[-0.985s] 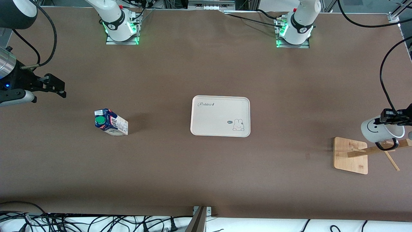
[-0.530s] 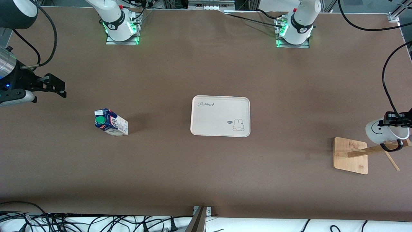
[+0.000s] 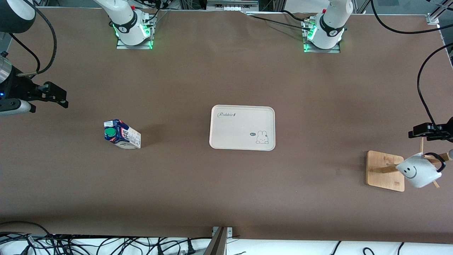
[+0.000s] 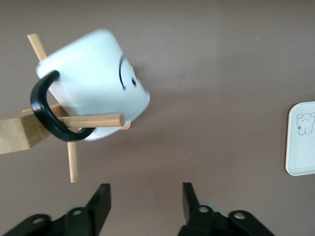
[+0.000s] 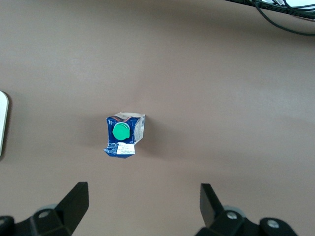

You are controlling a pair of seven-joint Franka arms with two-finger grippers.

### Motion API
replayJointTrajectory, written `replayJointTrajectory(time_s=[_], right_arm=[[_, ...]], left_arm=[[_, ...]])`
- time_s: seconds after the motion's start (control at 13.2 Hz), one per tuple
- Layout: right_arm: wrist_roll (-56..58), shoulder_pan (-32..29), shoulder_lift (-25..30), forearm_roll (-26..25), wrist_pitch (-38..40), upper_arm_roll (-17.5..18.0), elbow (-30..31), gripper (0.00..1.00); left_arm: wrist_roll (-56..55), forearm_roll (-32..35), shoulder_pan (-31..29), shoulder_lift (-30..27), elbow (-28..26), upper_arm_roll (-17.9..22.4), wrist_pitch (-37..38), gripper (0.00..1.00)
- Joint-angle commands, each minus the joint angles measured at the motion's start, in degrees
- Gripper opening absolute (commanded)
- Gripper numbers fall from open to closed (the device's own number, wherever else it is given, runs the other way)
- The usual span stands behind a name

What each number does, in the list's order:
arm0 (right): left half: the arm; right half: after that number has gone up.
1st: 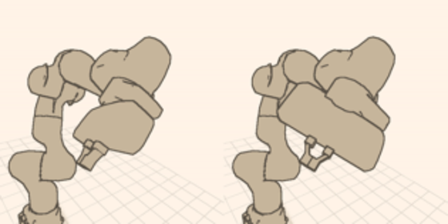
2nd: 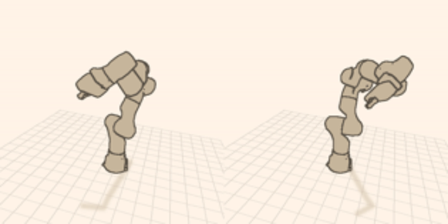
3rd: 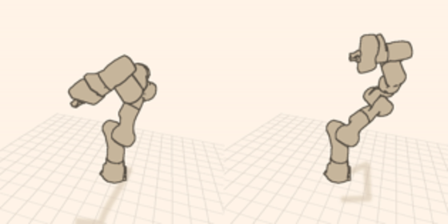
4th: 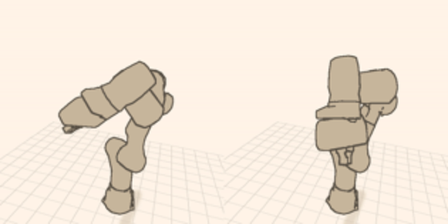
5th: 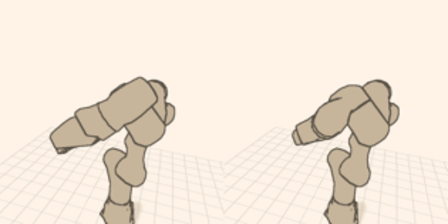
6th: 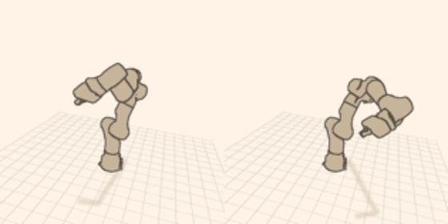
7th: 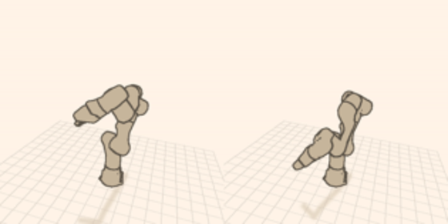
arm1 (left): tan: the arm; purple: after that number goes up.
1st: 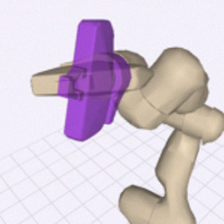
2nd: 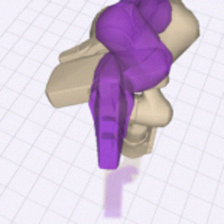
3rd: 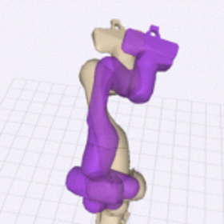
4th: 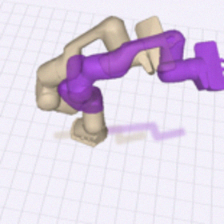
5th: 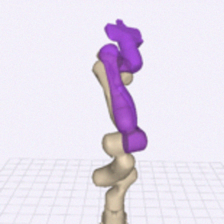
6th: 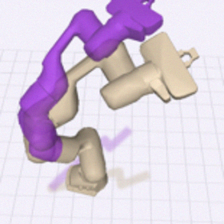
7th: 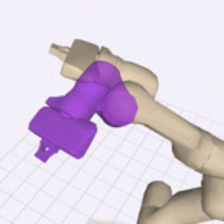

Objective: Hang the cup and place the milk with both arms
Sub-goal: 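Lower the mug handle onto a stand peg with the left gripper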

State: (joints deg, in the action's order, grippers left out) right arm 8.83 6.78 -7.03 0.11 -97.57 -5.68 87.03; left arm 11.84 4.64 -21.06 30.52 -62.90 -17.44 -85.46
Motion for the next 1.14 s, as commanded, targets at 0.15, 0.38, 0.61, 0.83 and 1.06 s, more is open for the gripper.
replayJointTrajectory(time_s=[0.15, 0.38, 0.61, 0.83, 1.06], right_arm=[[-0.7, -0.6, -0.4, 0.2, 0.2, 0.2, -1.2, 1.0], [-0.7, -0.7, -0.4, 0.2, -0.3, 0.2, -1.2, 1.0], [-0.7, -0.8, -0.4, 0.2, -1.3, 0.2, -1.2, 1.0], [-0.7, -0.9, -0.4, 0.2, -1.4, 0.1, -1.2, 1.0], [-0.7, -1.8, -0.4, 0.4, -1.4, 0.1, -1.2, 1.0]], left_arm=[[-1.0, 1.5, 4.3, -1.5, 0.9, -0.1, 1.6, 1.0], [-1.6, 2.4, 6.2, -2.0, 0.8, -0.1, 2.2, 1.0], [-3.2, 4.1, 7.9, -2.0, 0.9, -0.1, 2.4, 1.0], [-3.1, 4.1, 8.1, -3.2, -0.5, -0.2, 2.5, 1.0], [-3.1, 4.1, 9.1, -3.8, -1.3, -0.4, 2.7, 1.0]])
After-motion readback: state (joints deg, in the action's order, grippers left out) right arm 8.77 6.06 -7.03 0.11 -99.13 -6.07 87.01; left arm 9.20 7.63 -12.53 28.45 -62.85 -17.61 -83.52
